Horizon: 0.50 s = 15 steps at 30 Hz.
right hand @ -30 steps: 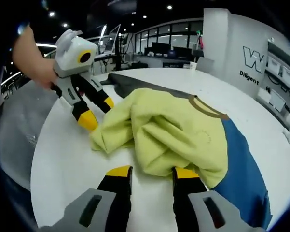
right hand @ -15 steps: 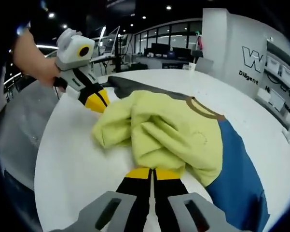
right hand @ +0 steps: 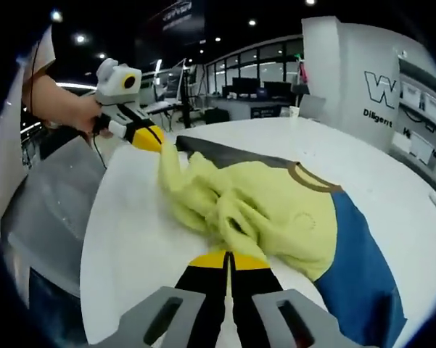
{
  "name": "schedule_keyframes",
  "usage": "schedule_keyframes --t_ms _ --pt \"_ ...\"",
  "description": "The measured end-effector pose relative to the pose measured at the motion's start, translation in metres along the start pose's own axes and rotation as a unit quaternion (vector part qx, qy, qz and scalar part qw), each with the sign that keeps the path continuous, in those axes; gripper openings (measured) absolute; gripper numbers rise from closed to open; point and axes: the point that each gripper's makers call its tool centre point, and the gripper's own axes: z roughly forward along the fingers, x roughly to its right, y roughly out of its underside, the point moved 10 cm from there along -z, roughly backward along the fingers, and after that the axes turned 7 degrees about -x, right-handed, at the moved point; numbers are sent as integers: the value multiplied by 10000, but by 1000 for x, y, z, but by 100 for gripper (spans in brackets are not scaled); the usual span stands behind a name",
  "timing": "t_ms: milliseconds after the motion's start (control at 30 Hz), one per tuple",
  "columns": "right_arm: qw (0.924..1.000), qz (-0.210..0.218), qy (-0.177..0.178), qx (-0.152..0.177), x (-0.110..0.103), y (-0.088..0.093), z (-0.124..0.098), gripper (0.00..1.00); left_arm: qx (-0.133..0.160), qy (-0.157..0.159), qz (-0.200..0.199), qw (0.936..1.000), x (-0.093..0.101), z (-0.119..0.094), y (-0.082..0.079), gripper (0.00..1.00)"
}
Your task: Fold the garment on the visible template until the final outline fits inside the template.
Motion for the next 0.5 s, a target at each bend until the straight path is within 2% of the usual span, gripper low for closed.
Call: schedule_keyframes --t_ms 167,267,333,433,467,500 --pt "9999 58 97 130 -1 -1 -17 0 94 -97 -134 9998 -6 -18 -1 0" --pt "9996 182 150 133 -5 4 -20 0 90 -140 -236 9996 -10 -23 5 0" --pt "9996 261 124 80 -10 10 -19 0 -19 -141 -320 9994 -11 -23 13 0" --pt "9992 381 142 -47 -16 21 -15 0 -386 -188 -279 9987 -9 -18 31 0" --pt "9985 455 186 -227 -19 28 -13 0 -561 -183 -343 9977 -8 -16 41 0" --pt "9983 464 231 -251 -21 32 -11 0 -625 -175 -390 9971 -8 -14 47 0"
